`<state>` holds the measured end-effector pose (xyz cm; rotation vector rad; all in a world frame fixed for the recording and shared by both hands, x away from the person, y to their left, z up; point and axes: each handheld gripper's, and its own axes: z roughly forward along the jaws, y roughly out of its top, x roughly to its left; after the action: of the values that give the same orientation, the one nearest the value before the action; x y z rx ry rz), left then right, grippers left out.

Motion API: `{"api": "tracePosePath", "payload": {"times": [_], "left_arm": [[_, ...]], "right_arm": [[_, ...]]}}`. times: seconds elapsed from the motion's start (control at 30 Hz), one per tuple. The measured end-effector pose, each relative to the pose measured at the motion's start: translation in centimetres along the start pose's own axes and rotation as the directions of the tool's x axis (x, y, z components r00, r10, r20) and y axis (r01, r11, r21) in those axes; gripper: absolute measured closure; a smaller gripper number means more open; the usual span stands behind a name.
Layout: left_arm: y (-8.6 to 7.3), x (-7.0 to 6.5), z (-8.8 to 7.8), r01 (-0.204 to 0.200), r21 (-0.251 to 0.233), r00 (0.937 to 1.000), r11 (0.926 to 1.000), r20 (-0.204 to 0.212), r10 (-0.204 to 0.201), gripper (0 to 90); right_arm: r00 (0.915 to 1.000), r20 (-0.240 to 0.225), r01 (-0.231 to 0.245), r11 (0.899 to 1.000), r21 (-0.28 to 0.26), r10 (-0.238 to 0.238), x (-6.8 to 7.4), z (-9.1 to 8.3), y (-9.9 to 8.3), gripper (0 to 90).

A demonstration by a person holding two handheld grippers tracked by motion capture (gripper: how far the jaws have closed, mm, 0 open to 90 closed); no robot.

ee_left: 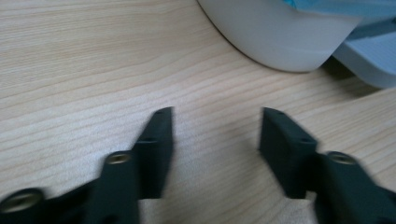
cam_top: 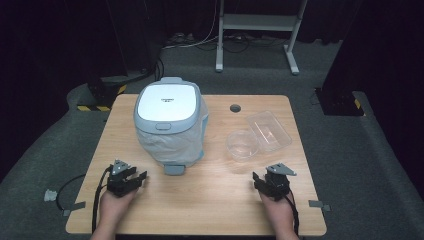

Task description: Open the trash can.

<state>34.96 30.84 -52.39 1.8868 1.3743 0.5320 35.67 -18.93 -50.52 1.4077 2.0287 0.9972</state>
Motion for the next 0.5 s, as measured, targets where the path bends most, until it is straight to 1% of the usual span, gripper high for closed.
{"api": "tracePosePath", "payload": {"times": [0.03,0.07,0.1,0.13,0.17,0.2,0.23,0.27,0.3,0.33,0.37,0.4,0.43,0.5], "left_arm": [[0.0,0.0,0.0,0.000,0.000,1.0000,1.0000,0.000,0.000,59.1],[0.4,0.1,-0.1,-0.010,-0.007,0.9999,0.9999,-0.012,0.010,59.1],[0.9,0.0,-0.2,-0.041,-0.025,0.9984,0.9989,-0.041,0.040,62.1],[2.3,0.2,-0.4,-0.067,-0.058,0.9956,0.9961,-0.069,0.063,71.2],[2.3,0.2,-0.4,-0.067,-0.058,0.9956,0.9961,-0.069,0.063,75.9],[4.2,0.6,-0.5,-0.029,-0.106,0.9975,0.9940,-0.066,0.022,79.6],[4.2,0.6,-0.5,-0.029,-0.106,0.9975,0.9940,-0.066,0.022,82.7],[6.1,0.8,-0.5,-0.030,-0.132,0.9957,0.9908,-0.091,0.018,84.6],[6.1,0.8,-0.5,-0.030,-0.132,0.9957,0.9908,-0.091,0.018,85.4],[7.6,0.9,-0.1,-0.003,-0.154,0.9967,0.9881,-0.081,-0.009,86.0],[7.6,0.9,-0.1,-0.003,-0.154,0.9967,0.9881,-0.081,-0.009,86.1],[8.5,0.8,0.4,0.009,-0.164,0.9966,0.9863,-0.080,-0.022,87.2],[8.5,0.8,0.4,0.009,-0.164,0.9966,0.9863,-0.080,-0.022,88.0],[9.0,0.4,1.0,0.003,-0.150,0.9984,0.9887,-0.055,-0.011,88.5]], "right_arm": [[1.0000,0.000,0.000,1.000,0.000,0.000,0.0,0.0,0.0,47.1],[0.9999,-0.010,0.011,1.000,-0.023,-0.011,0.5,-0.4,0.4,51.6],[0.9995,-0.023,0.022,0.999,-0.043,-0.023,1.1,-0.7,0.9,57.4],[0.9963,-0.066,0.051,0.996,-0.078,-0.056,2.5,-0.9,2.3,63.9],[0.9963,-0.066,0.051,0.996,-0.078,-0.056,2.5,-0.9,2.3,63.9],[0.9909,-0.096,0.085,0.991,-0.104,-0.095,4.2,-0.4,4.0,68.9],[0.9909,-0.096,0.085,0.991,-0.104,-0.095,4.2,-0.4,4.0,68.9],[0.9857,-0.105,0.117,0.984,-0.136,-0.132,6.2,0.4,6.1,73.4],[0.9857,-0.105,0.117,0.984,-0.136,-0.132,6.2,0.4,6.1,73.4],[0.9802,-0.093,0.157,0.972,-0.174,-0.175,8.2,1.6,8.2,77.6],[0.9802,-0.093,0.157,0.972,-0.174,-0.175,8.2,1.6,8.2,77.6],[0.9802,-0.108,0.144,0.971,-0.191,-0.166,9.8,3.0,10.1,80.8],[0.9802,-0.108,0.144,0.971,-0.191,-0.166,9.8,3.0,10.1,80.8],[0.9801,-0.125,0.127,0.971,-0.203,-0.154,11.3,4.4,11.6,82.1]]}}
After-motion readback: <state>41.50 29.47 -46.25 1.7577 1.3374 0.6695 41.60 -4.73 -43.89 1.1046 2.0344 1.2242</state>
